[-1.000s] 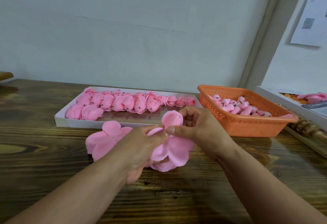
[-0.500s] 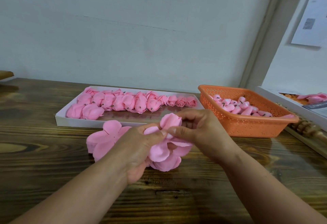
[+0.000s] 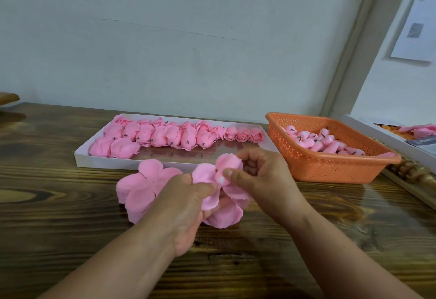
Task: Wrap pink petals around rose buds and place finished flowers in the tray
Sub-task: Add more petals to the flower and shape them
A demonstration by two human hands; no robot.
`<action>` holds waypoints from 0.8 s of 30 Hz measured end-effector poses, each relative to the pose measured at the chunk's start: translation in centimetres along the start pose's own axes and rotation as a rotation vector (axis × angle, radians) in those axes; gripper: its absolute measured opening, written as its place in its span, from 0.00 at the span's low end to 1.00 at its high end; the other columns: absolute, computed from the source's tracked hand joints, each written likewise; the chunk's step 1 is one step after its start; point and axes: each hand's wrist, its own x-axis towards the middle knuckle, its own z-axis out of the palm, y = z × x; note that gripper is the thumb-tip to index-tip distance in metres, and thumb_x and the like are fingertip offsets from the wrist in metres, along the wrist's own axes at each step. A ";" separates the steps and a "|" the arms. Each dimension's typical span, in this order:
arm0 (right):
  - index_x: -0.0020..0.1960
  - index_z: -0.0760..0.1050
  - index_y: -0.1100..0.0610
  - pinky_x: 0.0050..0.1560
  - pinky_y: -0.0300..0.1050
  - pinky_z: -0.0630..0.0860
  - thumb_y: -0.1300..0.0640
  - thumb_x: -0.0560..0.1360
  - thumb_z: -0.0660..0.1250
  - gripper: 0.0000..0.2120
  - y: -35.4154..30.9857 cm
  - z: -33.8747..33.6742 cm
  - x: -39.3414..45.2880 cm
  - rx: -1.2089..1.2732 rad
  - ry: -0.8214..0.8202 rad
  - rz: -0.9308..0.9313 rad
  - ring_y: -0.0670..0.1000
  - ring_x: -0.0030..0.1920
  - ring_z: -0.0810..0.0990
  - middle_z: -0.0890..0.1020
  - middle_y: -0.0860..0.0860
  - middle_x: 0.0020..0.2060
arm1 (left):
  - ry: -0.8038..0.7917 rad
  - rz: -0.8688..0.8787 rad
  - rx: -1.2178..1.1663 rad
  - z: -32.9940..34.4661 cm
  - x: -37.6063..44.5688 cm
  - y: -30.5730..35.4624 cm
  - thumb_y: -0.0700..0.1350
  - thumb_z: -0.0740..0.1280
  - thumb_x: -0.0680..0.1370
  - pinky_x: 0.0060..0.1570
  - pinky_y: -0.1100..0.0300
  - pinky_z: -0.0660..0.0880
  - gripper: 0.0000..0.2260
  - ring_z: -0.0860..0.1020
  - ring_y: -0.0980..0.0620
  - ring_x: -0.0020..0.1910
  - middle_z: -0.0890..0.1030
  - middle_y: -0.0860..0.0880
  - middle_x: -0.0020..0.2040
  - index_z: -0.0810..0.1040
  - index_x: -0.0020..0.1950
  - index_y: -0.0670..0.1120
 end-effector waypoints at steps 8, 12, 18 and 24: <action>0.44 0.79 0.58 0.26 0.41 0.78 0.63 0.70 0.72 0.04 0.4 0.5 -0.8 0.189 -0.010 0.050 0.53 0.31 0.84 0.84 0.57 0.33 | -0.024 -0.013 -0.207 0.2 -0.3 -0.2 0.36 0.68 0.72 0.34 0.57 0.81 0.12 0.85 0.45 0.43 0.85 0.39 0.47 0.79 0.55 0.34; 0.41 0.80 0.61 0.31 0.40 0.79 0.67 0.72 0.69 0.03 0.2 -0.3 -0.7 0.246 -0.031 0.030 0.49 0.31 0.82 0.83 0.54 0.31 | -0.073 -0.019 -0.175 -0.2 -0.4 0.0 0.36 0.64 0.76 0.40 0.55 0.82 0.09 0.84 0.44 0.48 0.83 0.38 0.52 0.79 0.54 0.34; 0.38 0.77 0.61 0.33 0.40 0.76 0.67 0.74 0.66 0.07 -0.1 -0.1 -0.7 0.123 0.023 -0.061 0.46 0.31 0.79 0.81 0.51 0.30 | -0.123 -0.002 -0.104 -0.2 -0.7 0.4 0.39 0.64 0.77 0.38 0.57 0.81 0.10 0.83 0.46 0.42 0.84 0.40 0.45 0.80 0.54 0.36; 0.38 0.78 0.59 0.33 0.37 0.72 0.67 0.74 0.66 0.08 0.5 0.0 -1.1 0.139 0.051 -0.135 0.45 0.33 0.76 0.80 0.49 0.32 | -0.130 -0.021 -0.030 -0.4 -0.8 0.6 0.39 0.65 0.77 0.45 0.54 0.82 0.09 0.83 0.45 0.47 0.84 0.39 0.50 0.81 0.52 0.36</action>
